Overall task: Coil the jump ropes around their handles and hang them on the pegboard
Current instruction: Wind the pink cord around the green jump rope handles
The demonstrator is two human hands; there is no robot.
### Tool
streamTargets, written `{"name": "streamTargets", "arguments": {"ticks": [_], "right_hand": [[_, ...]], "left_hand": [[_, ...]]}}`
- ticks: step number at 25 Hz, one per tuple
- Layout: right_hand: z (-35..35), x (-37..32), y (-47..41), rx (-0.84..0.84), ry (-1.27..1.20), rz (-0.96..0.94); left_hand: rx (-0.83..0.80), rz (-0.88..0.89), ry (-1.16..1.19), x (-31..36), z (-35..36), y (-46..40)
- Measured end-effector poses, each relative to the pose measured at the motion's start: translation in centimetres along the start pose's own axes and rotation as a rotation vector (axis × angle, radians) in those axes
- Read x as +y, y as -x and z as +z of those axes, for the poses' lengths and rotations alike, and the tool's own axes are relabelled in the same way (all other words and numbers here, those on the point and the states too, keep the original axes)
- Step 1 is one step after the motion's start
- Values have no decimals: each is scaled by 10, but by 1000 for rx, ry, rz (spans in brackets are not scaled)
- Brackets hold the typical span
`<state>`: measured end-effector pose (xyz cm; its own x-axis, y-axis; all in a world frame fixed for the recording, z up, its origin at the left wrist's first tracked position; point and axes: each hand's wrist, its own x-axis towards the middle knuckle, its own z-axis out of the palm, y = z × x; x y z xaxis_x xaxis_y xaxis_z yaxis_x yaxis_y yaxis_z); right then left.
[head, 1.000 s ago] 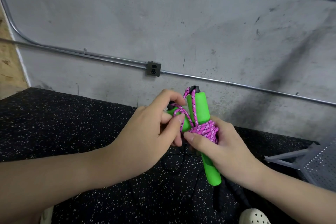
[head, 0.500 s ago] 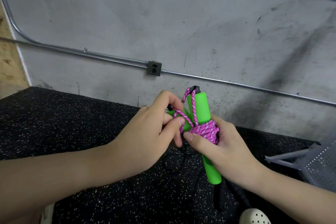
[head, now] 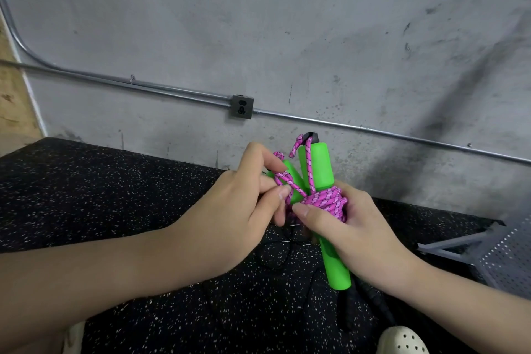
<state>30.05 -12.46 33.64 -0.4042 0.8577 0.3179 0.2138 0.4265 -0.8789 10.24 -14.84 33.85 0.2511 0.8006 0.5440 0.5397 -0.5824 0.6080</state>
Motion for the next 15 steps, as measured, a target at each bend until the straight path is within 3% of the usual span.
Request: {"name": "streamTargets", "arguments": {"ticks": [10,15], "right_hand": [[-2,0,2,-77,-67,100],[-5,-1,6,-196,-153,170]], "left_hand": [[166,123,-164,-14,-5,-4],[-17,91,-3,-17,-17,-11]]}}
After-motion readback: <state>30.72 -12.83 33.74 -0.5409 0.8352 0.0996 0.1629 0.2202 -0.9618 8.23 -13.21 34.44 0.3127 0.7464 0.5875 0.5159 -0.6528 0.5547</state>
